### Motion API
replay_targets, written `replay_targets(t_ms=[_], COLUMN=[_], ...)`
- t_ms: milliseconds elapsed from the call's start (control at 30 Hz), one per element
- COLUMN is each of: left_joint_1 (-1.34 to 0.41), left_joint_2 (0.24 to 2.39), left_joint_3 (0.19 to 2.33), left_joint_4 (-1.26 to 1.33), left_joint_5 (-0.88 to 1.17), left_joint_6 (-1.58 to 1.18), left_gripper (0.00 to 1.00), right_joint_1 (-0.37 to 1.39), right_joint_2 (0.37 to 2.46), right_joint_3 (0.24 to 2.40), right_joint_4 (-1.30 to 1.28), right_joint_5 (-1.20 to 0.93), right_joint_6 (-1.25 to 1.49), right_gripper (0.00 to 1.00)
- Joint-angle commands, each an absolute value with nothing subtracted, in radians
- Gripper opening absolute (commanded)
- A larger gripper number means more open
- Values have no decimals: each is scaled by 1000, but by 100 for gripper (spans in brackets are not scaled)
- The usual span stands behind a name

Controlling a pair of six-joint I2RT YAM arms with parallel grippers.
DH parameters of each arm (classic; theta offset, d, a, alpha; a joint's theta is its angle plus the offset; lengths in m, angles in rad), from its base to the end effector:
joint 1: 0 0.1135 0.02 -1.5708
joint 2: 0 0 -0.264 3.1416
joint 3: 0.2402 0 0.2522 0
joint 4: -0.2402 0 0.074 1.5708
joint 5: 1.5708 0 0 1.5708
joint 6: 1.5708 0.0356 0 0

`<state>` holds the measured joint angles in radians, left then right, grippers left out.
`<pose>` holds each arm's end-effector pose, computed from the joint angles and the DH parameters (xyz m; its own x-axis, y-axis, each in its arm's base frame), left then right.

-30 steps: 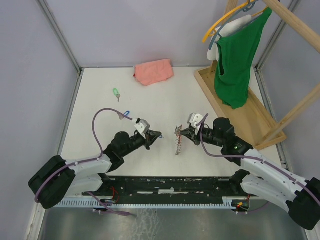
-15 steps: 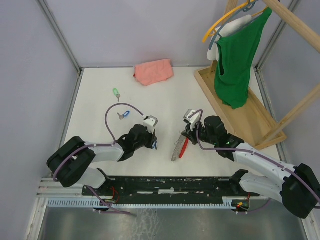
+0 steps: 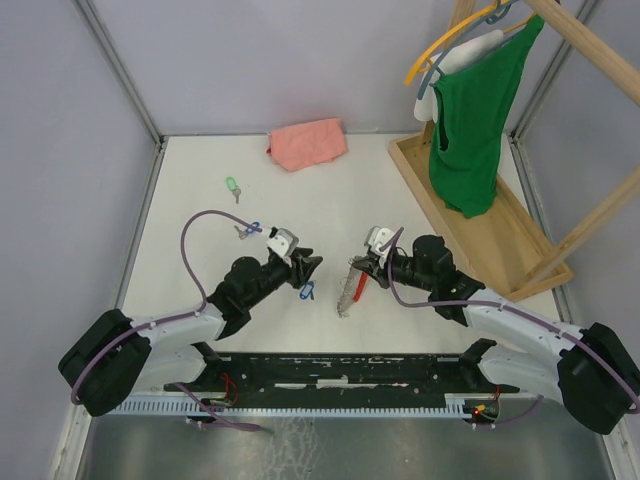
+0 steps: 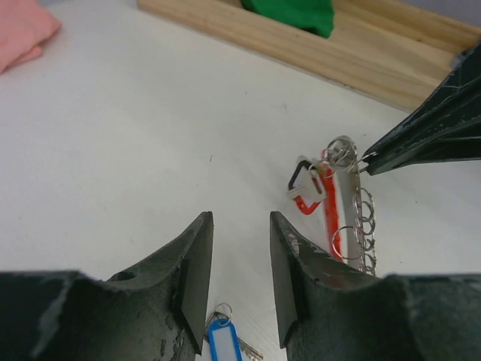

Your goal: Put the keys on the keyring

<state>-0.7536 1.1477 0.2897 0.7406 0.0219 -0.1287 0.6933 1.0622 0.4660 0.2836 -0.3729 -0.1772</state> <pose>0.1643 -0.1552 0.1953 -0.1745 -0.0122 -0.9846 0.6832 0.7185 -0.1300 0.1685 0.1568 0.2232 -0.0809 -0.2807 -0.9564 -0.8900 0.4524 -0.0574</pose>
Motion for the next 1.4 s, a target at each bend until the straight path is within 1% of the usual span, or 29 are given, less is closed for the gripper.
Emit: replay_targets(t_ms=[0,100,267,533,767,1100,1367], left_joint_1=[-697,-654,-625,-618,-618,-620,-620], left_joint_2=[1112,1103,1090,1110,1169,1260,1278], left_joint_3=[224,201,200,233,274,319,331], left_joint_4=[1019,1130,1191,1193,1191,1262,1259], left_joint_5=[260,429,611,797,858,899,919], left_joint_6=[-12,6,48,97,112,61,49], left_gripper=[44,44,44,42,35,31,25], right_joint_1=[688,676,664,662,661,661,662], right_joint_2=[1046,1038,1027,1005,1016,1035,1051], right_joint_3=[468,468,472,478,489,495,497], right_joint_4=[458,484,517,513,523,547,566], right_joint_5=[-536,-616,-709,-787,-839,-874,-880], right_joint_6=[-265,-297,-327,-365,-359,-348,-339], right_gripper=[1,0,1,1,1,1,0])
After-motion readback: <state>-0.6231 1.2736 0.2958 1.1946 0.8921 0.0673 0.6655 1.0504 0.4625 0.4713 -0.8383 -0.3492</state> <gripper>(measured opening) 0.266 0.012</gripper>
